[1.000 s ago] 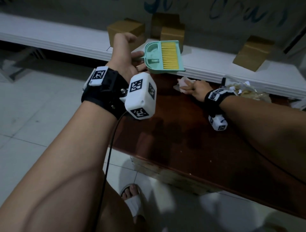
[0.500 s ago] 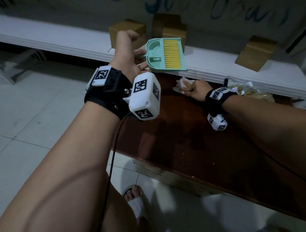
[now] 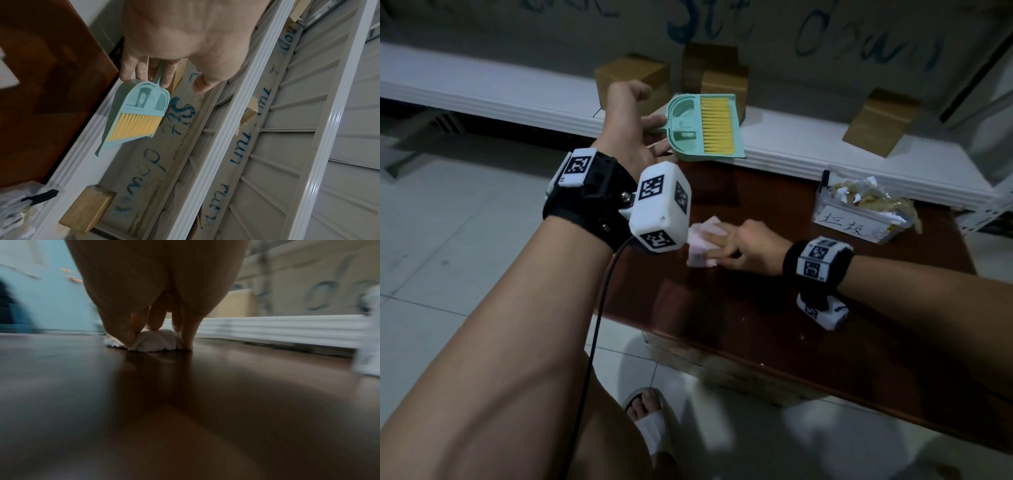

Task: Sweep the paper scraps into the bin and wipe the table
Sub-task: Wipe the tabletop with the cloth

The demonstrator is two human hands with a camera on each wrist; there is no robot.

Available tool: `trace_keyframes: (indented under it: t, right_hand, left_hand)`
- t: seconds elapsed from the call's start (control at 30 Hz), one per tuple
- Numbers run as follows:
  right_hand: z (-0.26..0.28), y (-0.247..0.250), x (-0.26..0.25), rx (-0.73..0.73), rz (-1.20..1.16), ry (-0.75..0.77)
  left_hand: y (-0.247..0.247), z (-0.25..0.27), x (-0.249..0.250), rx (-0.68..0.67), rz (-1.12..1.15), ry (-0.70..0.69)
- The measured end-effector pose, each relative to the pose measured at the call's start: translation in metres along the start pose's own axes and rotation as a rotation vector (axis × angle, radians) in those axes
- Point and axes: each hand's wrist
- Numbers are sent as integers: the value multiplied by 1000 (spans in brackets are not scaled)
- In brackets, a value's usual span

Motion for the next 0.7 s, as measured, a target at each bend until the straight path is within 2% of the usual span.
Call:
trace_keyframes:
  t: [0.07,0.17,0.27,0.33,0.47,0.7]
  right_hand:
    - [15,-10,-16,23,-49,69]
    - [38,-11,-42,17,-145,90]
    - [46,-24,-53,-76,-121,149]
    - [47,-38,-57,-124,-55,243]
    - [54,-48,-60,-26,-160,481]
    - [48,-45,-56,27,-133,639]
  left_hand:
    - [0,0,-1,-3,1,-7]
    - [-1,0,-2,-6,-17,-15]
    - [-2,1,-2,-22,-16,-9]
    - [-2,0,-2,-31,-10,-5]
    - [-4,-1,-4,-36,2,3]
    - [-3,-8,-4,-31,6,0]
Point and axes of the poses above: each hand's wrist, its own z-axis away from the middle knuckle, its own y-axis out of the back of the hand, x = y × z, and after that the axes turned 7 degrees about -z, right-handed
